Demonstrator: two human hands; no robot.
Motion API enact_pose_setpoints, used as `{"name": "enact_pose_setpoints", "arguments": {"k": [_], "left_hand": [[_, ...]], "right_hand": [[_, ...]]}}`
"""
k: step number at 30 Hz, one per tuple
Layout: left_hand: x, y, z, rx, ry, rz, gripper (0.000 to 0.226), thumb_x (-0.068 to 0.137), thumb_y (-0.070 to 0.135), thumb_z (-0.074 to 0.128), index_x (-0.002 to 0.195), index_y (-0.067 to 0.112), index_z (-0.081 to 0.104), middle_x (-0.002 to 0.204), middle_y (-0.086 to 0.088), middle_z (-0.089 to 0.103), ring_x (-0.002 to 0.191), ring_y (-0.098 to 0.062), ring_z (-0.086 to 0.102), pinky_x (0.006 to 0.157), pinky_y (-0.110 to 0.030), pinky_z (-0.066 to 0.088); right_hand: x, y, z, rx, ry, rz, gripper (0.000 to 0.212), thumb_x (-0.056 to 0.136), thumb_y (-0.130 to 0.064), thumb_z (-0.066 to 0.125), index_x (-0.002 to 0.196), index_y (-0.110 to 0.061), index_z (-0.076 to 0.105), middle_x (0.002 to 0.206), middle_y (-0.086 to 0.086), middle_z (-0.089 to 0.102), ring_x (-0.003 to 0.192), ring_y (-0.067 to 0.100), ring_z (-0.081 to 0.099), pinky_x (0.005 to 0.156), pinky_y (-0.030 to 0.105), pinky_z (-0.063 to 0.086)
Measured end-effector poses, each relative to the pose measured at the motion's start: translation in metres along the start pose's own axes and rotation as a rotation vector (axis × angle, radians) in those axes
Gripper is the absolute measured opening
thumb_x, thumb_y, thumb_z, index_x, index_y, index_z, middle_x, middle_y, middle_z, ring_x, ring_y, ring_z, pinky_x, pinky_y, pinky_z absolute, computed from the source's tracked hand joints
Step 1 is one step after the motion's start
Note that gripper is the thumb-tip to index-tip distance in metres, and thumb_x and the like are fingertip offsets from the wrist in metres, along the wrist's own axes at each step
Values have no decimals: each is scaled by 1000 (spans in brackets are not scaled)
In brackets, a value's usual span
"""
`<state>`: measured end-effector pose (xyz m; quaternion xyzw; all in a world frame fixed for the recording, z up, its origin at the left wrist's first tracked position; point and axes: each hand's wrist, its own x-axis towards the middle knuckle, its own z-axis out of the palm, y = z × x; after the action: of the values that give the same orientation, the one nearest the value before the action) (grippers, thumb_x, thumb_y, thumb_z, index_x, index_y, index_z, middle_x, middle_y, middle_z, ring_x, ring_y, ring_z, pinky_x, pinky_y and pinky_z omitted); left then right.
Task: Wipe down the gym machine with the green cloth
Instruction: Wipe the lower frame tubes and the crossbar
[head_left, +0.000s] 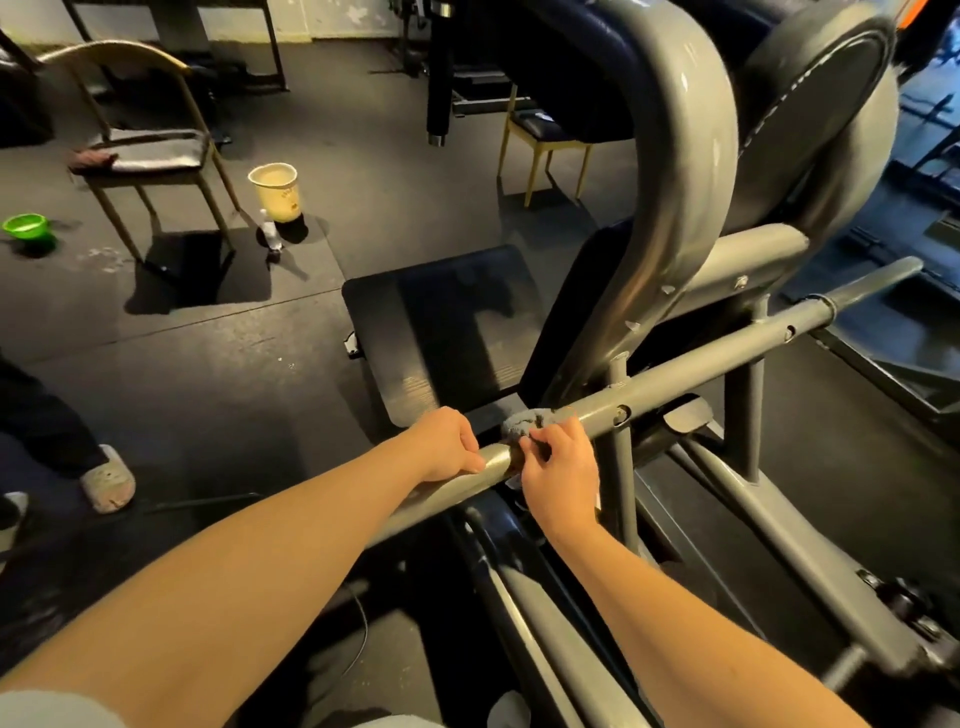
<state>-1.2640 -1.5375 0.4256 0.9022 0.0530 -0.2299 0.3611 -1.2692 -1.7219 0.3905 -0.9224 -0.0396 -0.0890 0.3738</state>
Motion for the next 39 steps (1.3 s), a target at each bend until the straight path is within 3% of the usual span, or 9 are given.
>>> {"name": "enact_pose_setpoints", "arguments": {"k": [5, 9, 15, 20, 22, 26, 30, 34, 39], "left_hand": [[-1, -3, -2, -57, 1, -8, 10, 89, 23, 77, 98, 19, 77, 99, 5, 71, 91, -11, 65, 82, -28, 50], [-1, -5, -1, -38, -8, 10, 7, 89, 26, 77, 95, 23, 76, 99, 4, 71, 94, -13, 65, 87, -31, 53], [-3, -7, 0, -52, 2, 33, 11, 90, 29, 75, 98, 21, 78, 103, 5, 69, 96, -14, 64, 91, -35, 56], [-9, -14, 1, -66, 18, 61, 8, 90, 28, 75, 97, 27, 72, 105, 9, 65, 95, -11, 63, 83, -26, 50], [-12, -16, 1, -61, 26, 67, 10, 90, 26, 75, 96, 28, 69, 104, 8, 65, 94, -10, 61, 79, -24, 47], [-16, -21, 5, -81, 53, 77, 9, 91, 24, 74, 95, 27, 68, 103, 7, 64, 94, -11, 61, 76, -23, 46], [-14, -22, 7, -93, 66, 76, 8, 90, 25, 75, 93, 28, 68, 102, 7, 66, 95, -11, 62, 90, -33, 53], [-12, -23, 8, -93, 60, 61, 9, 91, 26, 75, 97, 26, 69, 103, 7, 66, 96, -11, 62, 92, -33, 53], [-10, -24, 10, -110, 65, 62, 12, 91, 26, 75, 101, 26, 68, 104, 7, 66, 95, -10, 62, 86, -29, 51]], "right_hand": [[-30, 23, -7, 112, -38, 42, 6, 89, -10, 75, 94, -13, 73, 96, -9, 59, 96, -2, 57, 81, 4, 43], [-38, 28, -18, -21, -254, 142, 3, 92, -27, 74, 92, -25, 72, 92, -12, 58, 86, 4, 59, 77, 16, 48], [-24, -8, -31, 158, 29, 125, 6, 93, -25, 72, 98, -24, 69, 100, -15, 57, 94, 0, 58, 79, 9, 44], [-36, -22, -9, 138, -10, 167, 20, 96, -20, 69, 116, -20, 67, 114, -12, 54, 98, -5, 51, 90, 4, 36], [-39, -25, -2, 190, 33, 227, 19, 97, -18, 68, 116, -18, 67, 116, -10, 54, 98, -3, 53, 96, 12, 41], [-52, -34, 8, 325, 9, 403, 4, 98, -13, 65, 100, -17, 65, 104, -3, 56, 85, 1, 57, 70, 5, 45], [-68, -34, 17, 541, 36, 562, 12, 97, -11, 66, 90, -19, 70, 87, -1, 68, 82, 9, 64, 78, 24, 50], [-58, -48, 21, 760, 117, 802, 11, 97, -20, 68, 107, -23, 71, 99, -12, 69, 93, 1, 63, 88, 22, 50], [-37, -59, 35, 896, 249, 1032, 11, 89, -24, 78, 97, -18, 72, 98, 5, 72, 94, 22, 70, 89, 43, 61]]}}
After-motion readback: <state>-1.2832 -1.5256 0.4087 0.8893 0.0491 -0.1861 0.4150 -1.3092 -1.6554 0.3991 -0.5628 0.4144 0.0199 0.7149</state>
